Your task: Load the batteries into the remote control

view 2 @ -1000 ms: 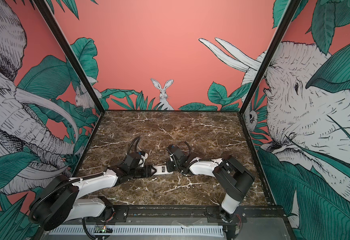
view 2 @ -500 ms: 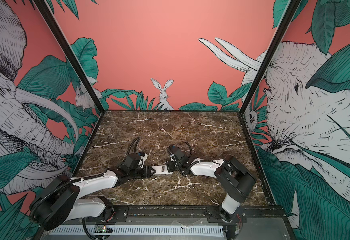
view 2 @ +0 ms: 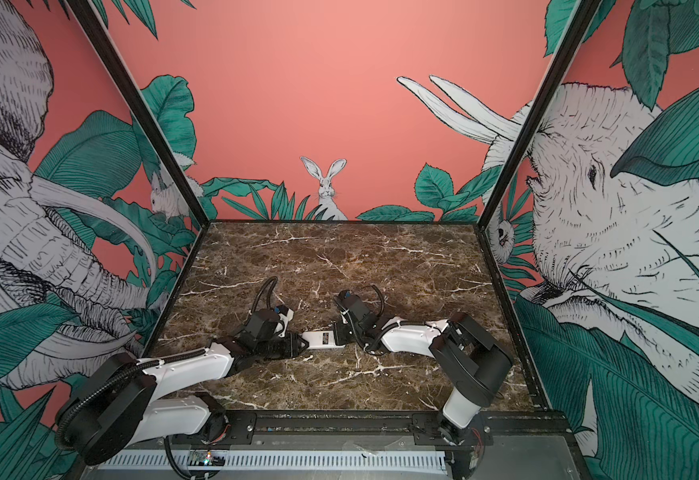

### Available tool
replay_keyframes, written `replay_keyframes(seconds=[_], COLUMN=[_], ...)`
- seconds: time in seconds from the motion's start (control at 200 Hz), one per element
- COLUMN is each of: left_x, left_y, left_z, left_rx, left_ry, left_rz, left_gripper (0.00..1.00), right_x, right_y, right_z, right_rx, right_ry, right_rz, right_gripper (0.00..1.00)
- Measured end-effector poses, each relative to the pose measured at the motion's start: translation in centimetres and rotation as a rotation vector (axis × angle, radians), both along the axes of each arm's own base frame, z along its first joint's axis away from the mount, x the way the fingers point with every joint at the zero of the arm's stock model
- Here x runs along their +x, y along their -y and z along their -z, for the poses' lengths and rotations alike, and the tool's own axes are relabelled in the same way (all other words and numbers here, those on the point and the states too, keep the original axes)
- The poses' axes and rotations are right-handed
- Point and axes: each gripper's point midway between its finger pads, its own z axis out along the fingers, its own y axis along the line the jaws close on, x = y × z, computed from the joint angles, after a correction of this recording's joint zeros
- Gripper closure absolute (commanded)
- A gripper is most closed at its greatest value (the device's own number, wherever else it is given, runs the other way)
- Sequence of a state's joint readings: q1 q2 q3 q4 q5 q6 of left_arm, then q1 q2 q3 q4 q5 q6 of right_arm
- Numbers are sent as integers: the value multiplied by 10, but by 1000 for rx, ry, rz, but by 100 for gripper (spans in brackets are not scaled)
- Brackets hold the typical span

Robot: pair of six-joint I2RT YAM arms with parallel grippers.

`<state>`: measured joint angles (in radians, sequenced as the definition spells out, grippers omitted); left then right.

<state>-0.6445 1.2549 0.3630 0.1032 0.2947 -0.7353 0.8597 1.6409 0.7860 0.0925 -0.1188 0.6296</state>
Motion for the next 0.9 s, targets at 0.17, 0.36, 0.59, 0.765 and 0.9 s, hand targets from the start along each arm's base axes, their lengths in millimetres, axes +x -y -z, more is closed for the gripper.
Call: replay_keyframes(seconds=[0.17,0.36,0.59,0.765,0.9], left_x=[0,0,-1,-1,-1], left_y=[0,1,1,1,1], left_z=[0,0,1,1,1], left_rx=[-4,-10,-13,-16,-16], left_ry=[2,2,2,4,4], left_rz=[-1,-1,1,1,1], left_gripper=[61,62,62,63,63], right_x=[0,-4,-1,1,2], right_y=[2,7,4,2,1], right_z=[-4,-3,-7,-9,-4], right_rx=[26,50,79,94,95], right_ry=[1,-12,-11,-7,-15], right_rz=[30,64,86,91,99], right_gripper=[95,96,95,95,95])
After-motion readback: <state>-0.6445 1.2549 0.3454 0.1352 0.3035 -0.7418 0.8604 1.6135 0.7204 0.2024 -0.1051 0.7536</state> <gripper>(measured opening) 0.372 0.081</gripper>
